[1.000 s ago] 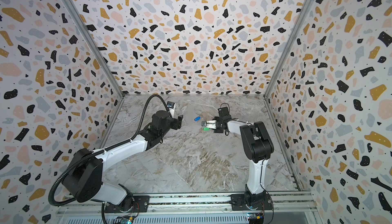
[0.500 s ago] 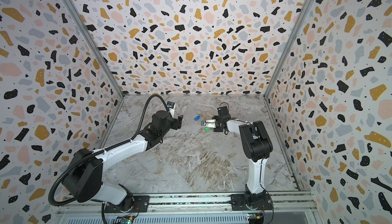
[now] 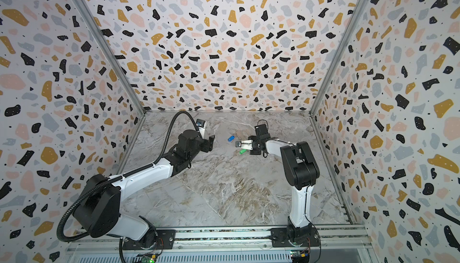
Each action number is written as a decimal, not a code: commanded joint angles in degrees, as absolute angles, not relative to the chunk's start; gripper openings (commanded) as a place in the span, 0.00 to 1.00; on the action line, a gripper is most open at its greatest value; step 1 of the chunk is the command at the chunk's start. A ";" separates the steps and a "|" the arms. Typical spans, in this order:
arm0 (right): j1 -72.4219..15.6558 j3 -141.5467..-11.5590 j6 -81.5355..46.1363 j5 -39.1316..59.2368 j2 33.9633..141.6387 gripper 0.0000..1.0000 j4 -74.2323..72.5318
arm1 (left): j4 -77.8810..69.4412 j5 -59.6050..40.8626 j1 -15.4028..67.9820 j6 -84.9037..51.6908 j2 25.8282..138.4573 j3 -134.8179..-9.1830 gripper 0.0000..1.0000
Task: Remove the keys from the keyring
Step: 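Lower the right gripper onto the plate edge near the green-tagged key and grasp it, then lift the plate with the right gripper while the left gripper approaches the green tag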
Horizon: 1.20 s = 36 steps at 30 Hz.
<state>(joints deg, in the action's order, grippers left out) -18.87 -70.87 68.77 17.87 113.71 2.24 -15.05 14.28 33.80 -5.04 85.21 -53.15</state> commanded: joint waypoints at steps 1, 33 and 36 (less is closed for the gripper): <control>-18.77 -76.42 63.20 24.20 107.48 0.02 8.70 | -17.02 14.41 33.49 -1.98 83.44 -54.12 0.78; -19.11 -83.32 50.46 46.47 92.20 0.00 27.69 | -37.27 0.27 40.60 11.63 84.11 -51.11 0.66; -19.62 -82.48 51.13 46.50 91.17 0.00 27.30 | -36.91 -1.70 40.54 10.38 85.26 -52.15 0.65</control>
